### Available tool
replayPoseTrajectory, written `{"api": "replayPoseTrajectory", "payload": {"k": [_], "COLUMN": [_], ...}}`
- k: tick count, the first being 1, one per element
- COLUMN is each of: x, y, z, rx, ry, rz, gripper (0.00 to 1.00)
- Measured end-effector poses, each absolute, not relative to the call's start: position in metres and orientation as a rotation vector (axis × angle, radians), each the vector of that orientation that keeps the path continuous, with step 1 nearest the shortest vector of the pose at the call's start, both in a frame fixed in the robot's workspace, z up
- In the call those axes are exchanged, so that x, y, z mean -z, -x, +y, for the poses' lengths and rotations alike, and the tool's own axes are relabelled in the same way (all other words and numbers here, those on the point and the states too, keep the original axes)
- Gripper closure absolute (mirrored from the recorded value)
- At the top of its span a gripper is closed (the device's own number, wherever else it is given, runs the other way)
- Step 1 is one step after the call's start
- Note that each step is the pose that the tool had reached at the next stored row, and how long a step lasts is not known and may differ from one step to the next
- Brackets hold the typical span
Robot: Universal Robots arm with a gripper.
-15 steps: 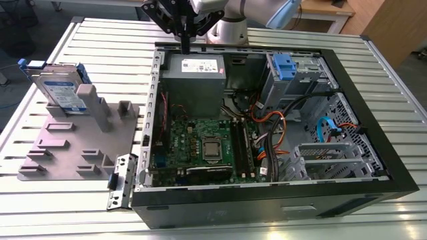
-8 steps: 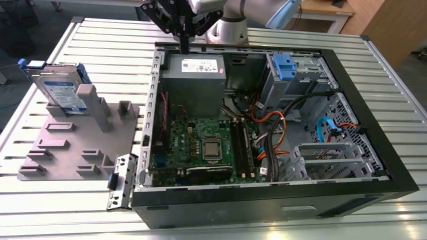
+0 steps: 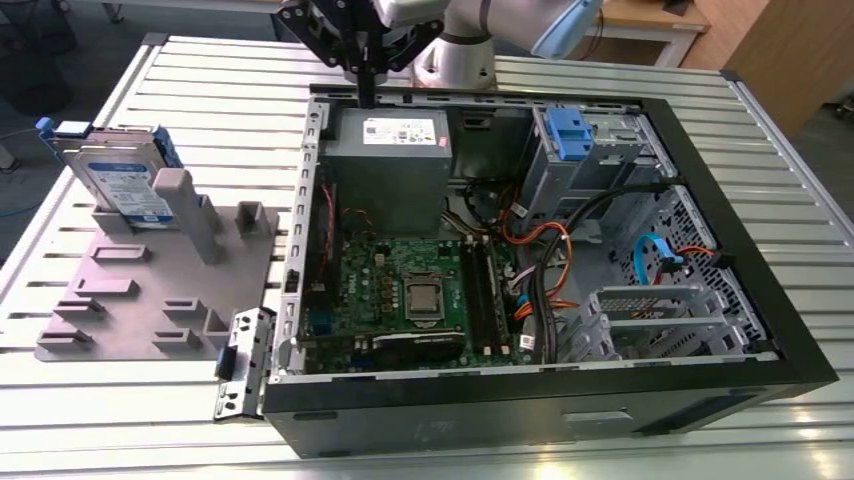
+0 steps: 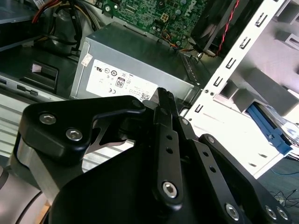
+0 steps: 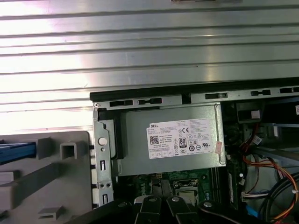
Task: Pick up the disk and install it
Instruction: 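Reach for the disk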
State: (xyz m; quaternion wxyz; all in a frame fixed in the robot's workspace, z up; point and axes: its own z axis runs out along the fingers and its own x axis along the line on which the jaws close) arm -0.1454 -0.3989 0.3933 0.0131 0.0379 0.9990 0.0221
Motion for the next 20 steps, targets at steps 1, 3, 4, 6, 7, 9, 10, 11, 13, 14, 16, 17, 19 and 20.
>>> {"api": "replayPoseTrajectory", "payload": {"k": [1,3,4,6,7,9,10,11,13,14,16,17,19,20], "x": [-0.3933,-0.3933,-0.3933,-0.3933,-0.3933,-0.3933,-0.3933,-0.3933,-0.3933,-0.3933,-0.3933,-0.3933,-0.3933,-0.3933], "y": [0.1456,0.1463,0.1465,0.1472,0.1475,0.1480,0.1483,0.1486,0.1490,0.1492,0.1496,0.1498,0.1502,0.1504], "z": [-0.3989,-0.3989,-0.3989,-0.3989,-0.3989,-0.3989,-0.3989,-0.3989,-0.3989,-0.3989,-0.3989,-0.3989,-0.3989,-0.3989], "rx": [-0.069,-0.069,-0.069,-0.069,-0.069,-0.069,-0.069,-0.069,-0.069,-0.070,-0.070,-0.070,-0.070,-0.070], "ry": [-0.118,-0.118,-0.118,-0.118,-0.118,-0.118,-0.118,-0.118,-0.118,-0.118,-0.118,-0.118,-0.118,-0.118], "rz": [3.112,3.113,3.112,3.112,3.113,3.113,3.112,3.113,3.113,3.113,3.113,3.112,3.113,3.113], "gripper": [0.89,0.89,0.89,0.89,0.89,0.89,0.89,0.89,0.89,0.89,0.89,0.89,0.89,0.89]}}
